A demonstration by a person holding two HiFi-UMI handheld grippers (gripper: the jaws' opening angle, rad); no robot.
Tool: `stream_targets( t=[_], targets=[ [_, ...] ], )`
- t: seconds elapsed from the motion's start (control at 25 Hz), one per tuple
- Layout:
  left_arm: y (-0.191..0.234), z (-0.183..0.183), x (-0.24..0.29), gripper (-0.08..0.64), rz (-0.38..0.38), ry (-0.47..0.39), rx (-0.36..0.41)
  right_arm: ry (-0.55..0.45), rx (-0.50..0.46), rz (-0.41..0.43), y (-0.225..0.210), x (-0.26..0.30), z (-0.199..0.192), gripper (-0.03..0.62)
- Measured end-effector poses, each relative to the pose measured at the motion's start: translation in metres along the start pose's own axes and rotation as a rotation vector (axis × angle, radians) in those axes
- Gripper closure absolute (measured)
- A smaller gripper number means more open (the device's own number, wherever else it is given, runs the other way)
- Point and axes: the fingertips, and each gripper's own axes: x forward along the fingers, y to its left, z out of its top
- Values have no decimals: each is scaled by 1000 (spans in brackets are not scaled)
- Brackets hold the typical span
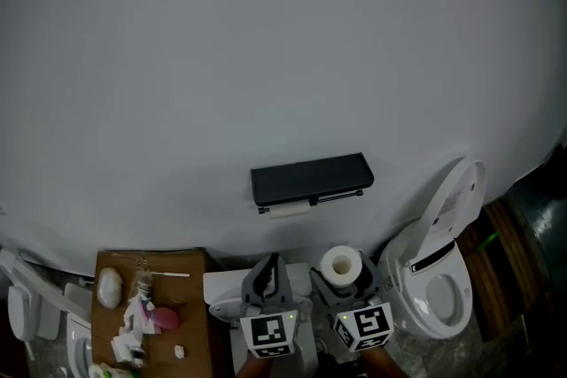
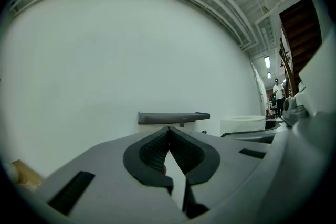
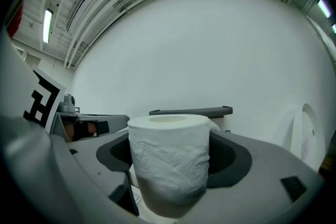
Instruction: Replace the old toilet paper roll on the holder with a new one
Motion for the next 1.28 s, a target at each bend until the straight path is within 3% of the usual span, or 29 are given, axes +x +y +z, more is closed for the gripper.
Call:
stream_targets(
  t=[0.32, 0.8, 1.0, 1.28],
  targets=[
    [5, -14, 44, 545, 50, 31, -19, 15, 16, 46, -22, 37, -6, 210],
    [18, -37, 95, 541, 100, 87, -179, 52, 50, 41, -52, 68, -22, 210],
    [22, -55, 107, 444, 53, 111, -425, 67, 61, 32, -57, 79, -31, 210],
    [28, -73, 133, 274, -46, 66, -933, 80, 66, 26, -67, 89, -41, 210]
  ],
)
